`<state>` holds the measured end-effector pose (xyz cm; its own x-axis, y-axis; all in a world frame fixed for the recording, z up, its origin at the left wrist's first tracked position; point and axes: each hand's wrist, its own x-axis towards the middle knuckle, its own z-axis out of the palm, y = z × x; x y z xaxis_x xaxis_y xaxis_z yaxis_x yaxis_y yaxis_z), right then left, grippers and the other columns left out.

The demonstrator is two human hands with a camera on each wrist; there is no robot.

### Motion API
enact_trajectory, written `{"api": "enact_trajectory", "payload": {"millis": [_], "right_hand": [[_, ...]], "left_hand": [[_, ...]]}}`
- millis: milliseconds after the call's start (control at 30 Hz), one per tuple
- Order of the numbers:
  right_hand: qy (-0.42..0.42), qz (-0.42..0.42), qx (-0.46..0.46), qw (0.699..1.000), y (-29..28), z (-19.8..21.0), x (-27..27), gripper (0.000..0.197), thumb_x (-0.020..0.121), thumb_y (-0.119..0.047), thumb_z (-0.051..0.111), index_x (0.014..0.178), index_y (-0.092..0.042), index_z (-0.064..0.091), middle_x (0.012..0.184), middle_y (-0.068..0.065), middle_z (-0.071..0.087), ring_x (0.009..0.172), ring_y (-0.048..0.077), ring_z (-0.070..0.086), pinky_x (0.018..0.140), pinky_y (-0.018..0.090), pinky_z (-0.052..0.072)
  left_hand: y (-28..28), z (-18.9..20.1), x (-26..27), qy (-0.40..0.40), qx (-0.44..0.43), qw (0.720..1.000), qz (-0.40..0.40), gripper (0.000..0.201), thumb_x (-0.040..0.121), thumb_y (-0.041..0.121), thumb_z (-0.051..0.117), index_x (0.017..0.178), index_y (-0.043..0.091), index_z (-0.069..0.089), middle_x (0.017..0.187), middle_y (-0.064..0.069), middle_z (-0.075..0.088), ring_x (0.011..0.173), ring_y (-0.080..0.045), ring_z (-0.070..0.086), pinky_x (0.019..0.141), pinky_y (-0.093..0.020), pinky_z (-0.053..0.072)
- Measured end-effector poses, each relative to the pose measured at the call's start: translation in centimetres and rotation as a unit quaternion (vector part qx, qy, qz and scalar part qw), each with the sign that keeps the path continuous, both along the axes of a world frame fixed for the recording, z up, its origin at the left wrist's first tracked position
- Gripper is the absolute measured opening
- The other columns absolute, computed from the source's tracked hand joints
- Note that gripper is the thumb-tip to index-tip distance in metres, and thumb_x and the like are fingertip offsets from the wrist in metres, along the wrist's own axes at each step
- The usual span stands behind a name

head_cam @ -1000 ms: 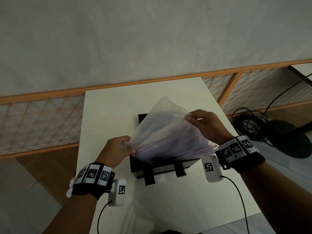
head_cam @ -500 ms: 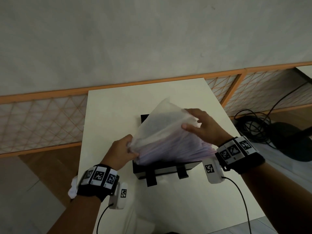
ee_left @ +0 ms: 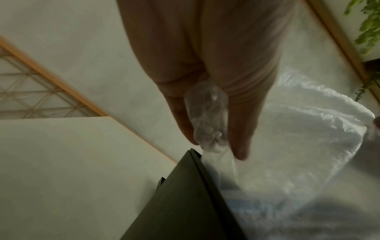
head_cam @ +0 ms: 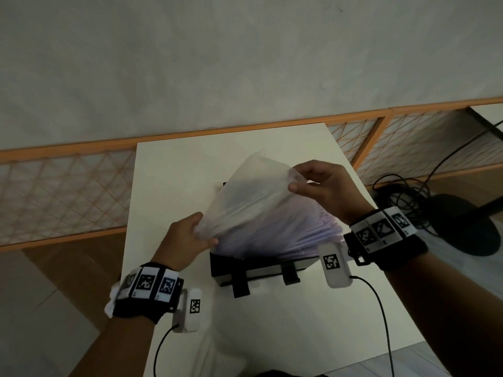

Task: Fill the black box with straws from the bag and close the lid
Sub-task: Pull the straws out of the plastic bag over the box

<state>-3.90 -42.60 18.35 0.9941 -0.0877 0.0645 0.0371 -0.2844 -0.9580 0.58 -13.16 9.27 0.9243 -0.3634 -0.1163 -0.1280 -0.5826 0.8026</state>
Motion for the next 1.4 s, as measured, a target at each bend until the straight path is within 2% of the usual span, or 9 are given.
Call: {"api": "enact_trajectory", "payload": {"millis": [167, 333, 500, 600, 733, 833, 1067, 1233, 1400], "right_hand": [[0.133, 0.085, -0.308, 0.938, -1.3, 0.0, 0.1, 0.054, 0.078, -0.036, 0.071, 0.127, -0.023, 0.054, 0.119, -0.006, 0.057, 0.107, 0.012, 0.053, 0.089, 0.024, 0.038], [0.058, 0.001, -0.186, 0.981, -0.8, -0.7, 0.0, 0.025, 0.077, -0.027, 0.075, 0.088, -0.005, 0.069, 0.090, 0.008, 0.071, 0.086, 0.026, 0.065, 0.085, 0.046, 0.052], [0.140, 0.113, -0.225, 0.958, -0.7, -0.7, 0.0, 0.058, 0.067, -0.036, 0.080, 0.120, -0.028, 0.056, 0.113, -0.002, 0.063, 0.102, 0.017, 0.059, 0.090, 0.035, 0.051], [0.097, 0.066, -0.226, 0.967, -1.5, -1.4, 0.3, 0.028, 0.069, -0.029, 0.079, 0.093, -0.024, 0.065, 0.092, 0.007, 0.069, 0.086, 0.025, 0.065, 0.084, 0.047, 0.053], [0.067, 0.053, -0.178, 0.980, -0.8, -0.5, 0.5, 0.042, 0.074, -0.021, 0.077, 0.109, -0.031, 0.057, 0.100, -0.007, 0.064, 0.090, 0.010, 0.061, 0.079, 0.017, 0.050], [0.080, 0.075, -0.299, 0.948, -0.6, -1.1, 0.7, 0.025, 0.076, -0.024, 0.074, 0.098, -0.016, 0.065, 0.088, 0.000, 0.067, 0.082, 0.013, 0.060, 0.076, 0.031, 0.053], [-0.002, 0.014, -0.098, 0.995, -1.1, -0.7, 1.5, 0.015, 0.082, -0.002, 0.066, 0.074, -0.015, 0.063, 0.072, 0.007, 0.067, 0.069, 0.019, 0.062, 0.069, 0.033, 0.050], [0.018, 0.028, -0.094, 0.995, -1.6, -0.6, 1.8, 0.010, 0.080, -0.004, 0.066, 0.086, 0.003, 0.063, 0.084, 0.022, 0.067, 0.078, 0.035, 0.068, 0.074, 0.046, 0.057], [0.021, 0.003, -0.048, 0.999, -1.4, -1.4, 1.3, 0.006, 0.082, 0.002, 0.065, 0.082, -0.003, 0.063, 0.080, 0.023, 0.064, 0.072, 0.025, 0.061, 0.072, 0.044, 0.051]], "left_hand": [[-0.6, -0.1, -0.3, -0.020, 0.001, 1.000, 0.005, 0.030, 0.072, 0.013, 0.075, 0.093, 0.014, 0.054, 0.082, -0.003, 0.064, 0.078, -0.024, 0.061, 0.063, -0.026, 0.044], [-0.3, 0.4, -0.4, 0.063, -0.053, 0.996, -0.039, 0.052, 0.061, 0.019, 0.085, 0.100, 0.039, 0.057, 0.096, 0.009, 0.068, 0.089, -0.008, 0.063, 0.074, -0.020, 0.050], [-0.4, 0.1, 0.2, 0.011, -0.013, 1.000, 0.014, 0.036, 0.073, 0.012, 0.078, 0.104, 0.017, 0.061, 0.094, -0.002, 0.062, 0.090, -0.022, 0.060, 0.069, -0.022, 0.042], [0.1, 0.1, 0.6, 0.008, -0.040, 0.999, -0.003, 0.039, 0.075, 0.010, 0.075, 0.091, 0.043, 0.061, 0.086, 0.015, 0.066, 0.088, -0.008, 0.063, 0.069, -0.015, 0.044], [0.6, 0.9, 0.7, 0.013, -0.088, 0.996, -0.001, 0.065, 0.077, 0.009, 0.074, 0.087, 0.070, 0.054, 0.088, 0.045, 0.061, 0.087, 0.021, 0.057, 0.075, -0.003, 0.044], [0.4, 1.2, 0.8, -0.006, -0.091, 0.996, 0.016, 0.065, 0.076, 0.010, 0.075, 0.093, 0.069, 0.053, 0.093, 0.032, 0.066, 0.094, 0.003, 0.062, 0.081, -0.016, 0.046], [0.1, 1.6, 0.3, 0.076, -0.149, 0.980, 0.112, 0.124, 0.066, 0.008, 0.081, 0.145, 0.038, -0.010, 0.150, 0.002, 0.031, 0.119, -0.006, 0.041, 0.096, -0.024, 0.036], [-0.1, 0.7, 0.5, 0.016, -0.085, 0.992, 0.091, 0.048, 0.069, 0.030, 0.082, 0.107, 0.045, 0.058, 0.096, 0.013, 0.069, 0.093, -0.008, 0.062, 0.081, -0.028, 0.045], [-0.4, 0.4, 0.0, -0.003, -0.104, 0.990, 0.094, 0.012, 0.078, 0.017, 0.074, 0.082, 0.021, 0.063, 0.079, -0.006, 0.069, 0.071, -0.016, 0.058, 0.065, -0.030, 0.041]]}}
